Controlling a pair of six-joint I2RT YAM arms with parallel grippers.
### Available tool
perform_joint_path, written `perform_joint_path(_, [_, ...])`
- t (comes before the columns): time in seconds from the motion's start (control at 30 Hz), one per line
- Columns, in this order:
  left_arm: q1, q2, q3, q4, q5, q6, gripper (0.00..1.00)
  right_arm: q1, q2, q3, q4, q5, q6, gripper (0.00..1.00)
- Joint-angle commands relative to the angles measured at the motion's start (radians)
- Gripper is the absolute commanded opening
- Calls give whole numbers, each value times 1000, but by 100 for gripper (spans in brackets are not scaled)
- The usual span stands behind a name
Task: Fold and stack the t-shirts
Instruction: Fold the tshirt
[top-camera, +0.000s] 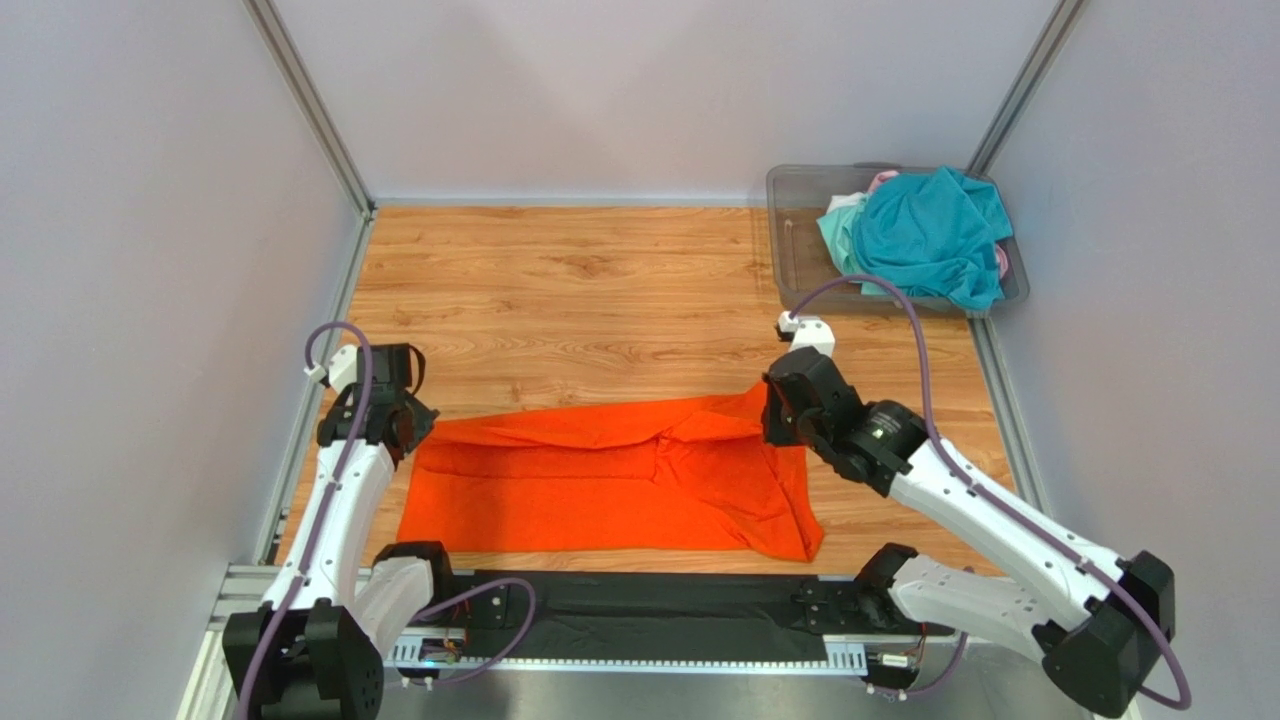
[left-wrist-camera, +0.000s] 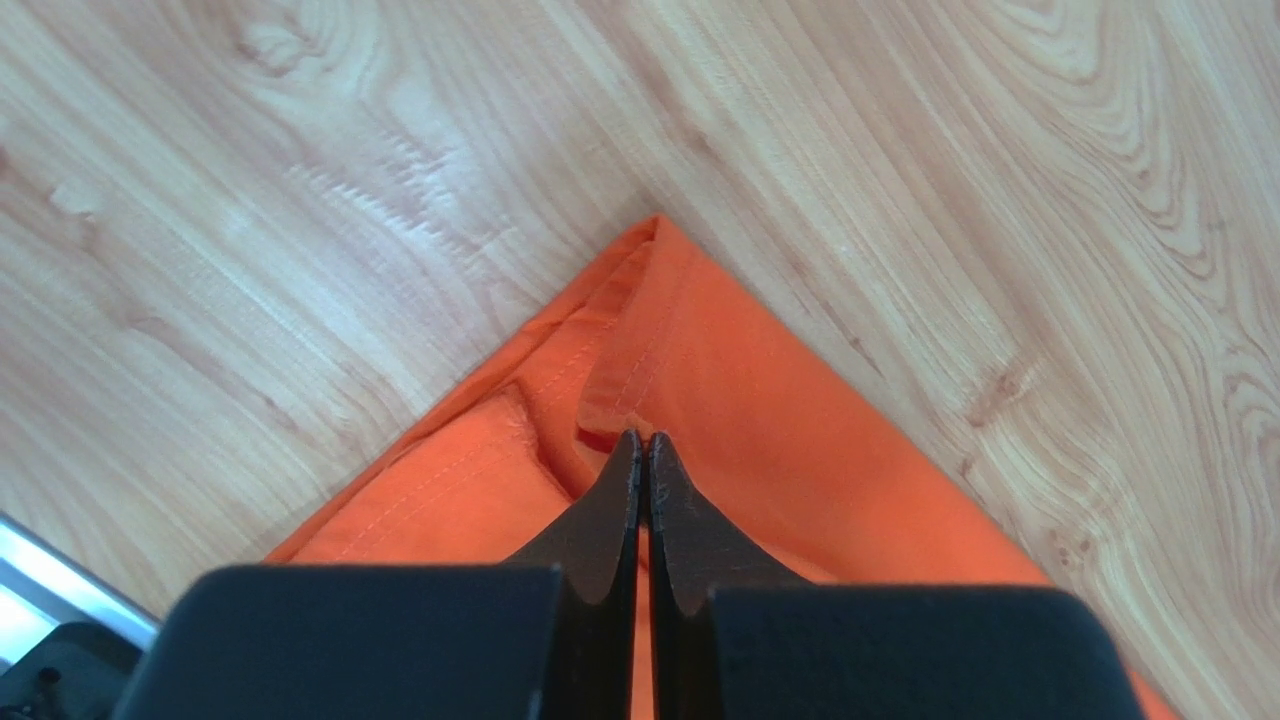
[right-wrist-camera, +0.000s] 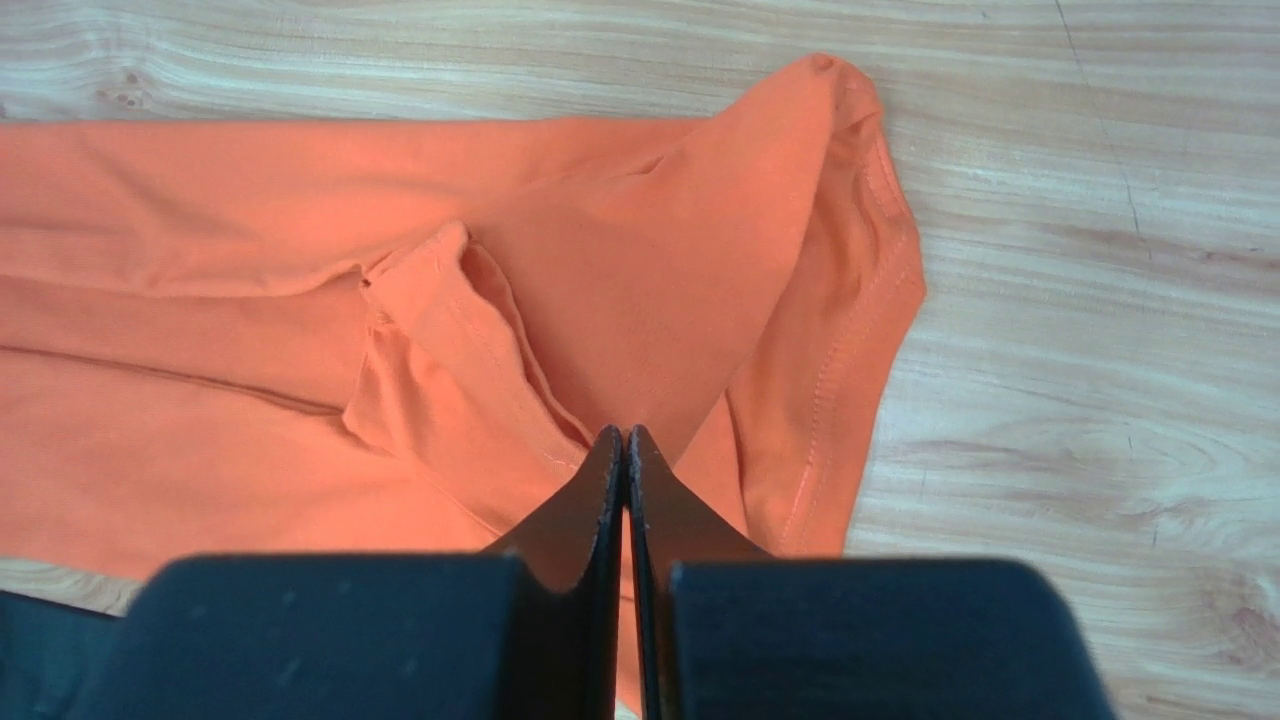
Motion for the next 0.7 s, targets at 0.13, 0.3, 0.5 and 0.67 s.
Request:
perform_joint_path(0.13, [27, 11, 35, -61, -76, -58, 0, 5, -117, -15, -46, -45, 14, 0])
perform_joint_path(0.3, [34, 43, 95, -61, -67, -52, 0, 5, -111, 11, -59, -48, -8, 0])
perform_joint_path(0.5, [36, 86, 178, -63, -31, -36, 0, 5, -60, 101, -98, 13, -37, 0])
perform_joint_path(0.67, [36, 97, 178, -26, -21, -19, 0, 5, -50, 106, -75, -22, -42, 0])
